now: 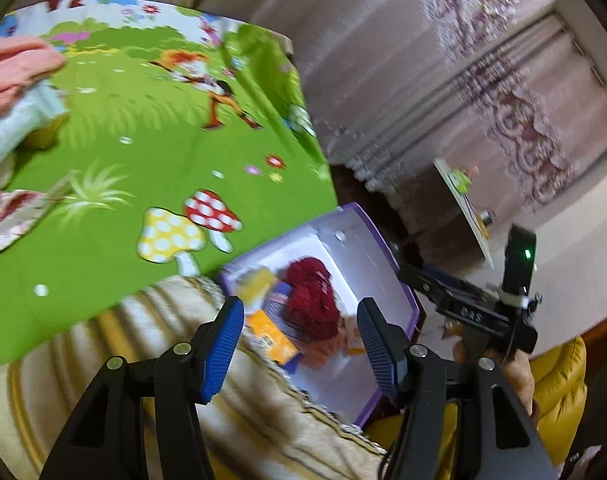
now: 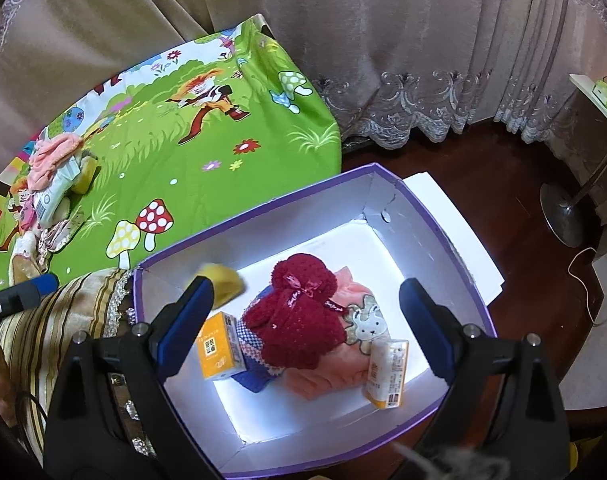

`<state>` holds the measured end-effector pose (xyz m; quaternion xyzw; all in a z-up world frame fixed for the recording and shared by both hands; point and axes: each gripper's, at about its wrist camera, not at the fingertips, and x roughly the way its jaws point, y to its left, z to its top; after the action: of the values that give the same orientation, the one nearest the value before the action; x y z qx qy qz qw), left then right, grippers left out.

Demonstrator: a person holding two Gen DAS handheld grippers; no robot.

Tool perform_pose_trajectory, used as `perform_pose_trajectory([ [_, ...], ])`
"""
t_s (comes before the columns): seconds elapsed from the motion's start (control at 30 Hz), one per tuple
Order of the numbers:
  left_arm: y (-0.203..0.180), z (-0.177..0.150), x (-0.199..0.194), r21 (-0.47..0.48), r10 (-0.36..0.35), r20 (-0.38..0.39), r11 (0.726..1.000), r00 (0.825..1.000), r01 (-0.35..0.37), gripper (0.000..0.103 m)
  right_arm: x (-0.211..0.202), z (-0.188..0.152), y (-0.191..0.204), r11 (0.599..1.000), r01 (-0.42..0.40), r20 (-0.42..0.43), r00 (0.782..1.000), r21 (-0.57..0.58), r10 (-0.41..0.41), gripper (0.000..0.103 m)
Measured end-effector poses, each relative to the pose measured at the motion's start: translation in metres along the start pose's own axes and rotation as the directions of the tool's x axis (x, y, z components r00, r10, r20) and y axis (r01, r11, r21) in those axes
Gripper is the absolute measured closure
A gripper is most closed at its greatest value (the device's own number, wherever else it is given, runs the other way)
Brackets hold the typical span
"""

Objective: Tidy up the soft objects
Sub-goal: 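Move the left tool toward the white fluffy slipper on the table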

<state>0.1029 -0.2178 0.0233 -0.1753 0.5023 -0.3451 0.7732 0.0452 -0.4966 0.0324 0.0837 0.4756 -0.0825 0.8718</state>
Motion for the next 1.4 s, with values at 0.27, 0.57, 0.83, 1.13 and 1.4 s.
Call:
perform_pose_trajectory([
  [0.27,0.044,0.009,-0.037,-0.105,0.065,0.094,0.993,0.993,-0.055,0.043,-0.002,0.004,0.017,0.999,-0.021,0.001,1.0,-0.031,0.021,0.008],
  [0.57,0.115,-0.001,-0.106,-0.318,0.228,0.191,0.934,0.955,-0.16,0.042,0.005,0.006,0.033,0.998,-0.051,-0.017,0.999,-0.047,0.05,0.008],
  [0.83,0.189,-0.03,-0.162,-0.633,0.423,0.217,0.747,0.88,-0.203,0.02,0.01,0.007,0.052,0.994,-0.078,-0.029,0.997,-0.072,0.076,0.008],
  [1.13,0.239,-0.045,-0.158,-0.787,0.393,0.166,0.606,0.904,-0.119,0.015,0.011,0.012,0.073,0.989,-0.104,-0.033,0.994,-0.104,0.101,0.008],
  [1.4,0.257,-0.032,-0.139,-0.804,0.359,0.128,0.583,0.924,-0.115,0.011,0.014,0.02,0.12,0.969,-0.177,-0.042,0.984,-0.174,0.172,0.008],
])
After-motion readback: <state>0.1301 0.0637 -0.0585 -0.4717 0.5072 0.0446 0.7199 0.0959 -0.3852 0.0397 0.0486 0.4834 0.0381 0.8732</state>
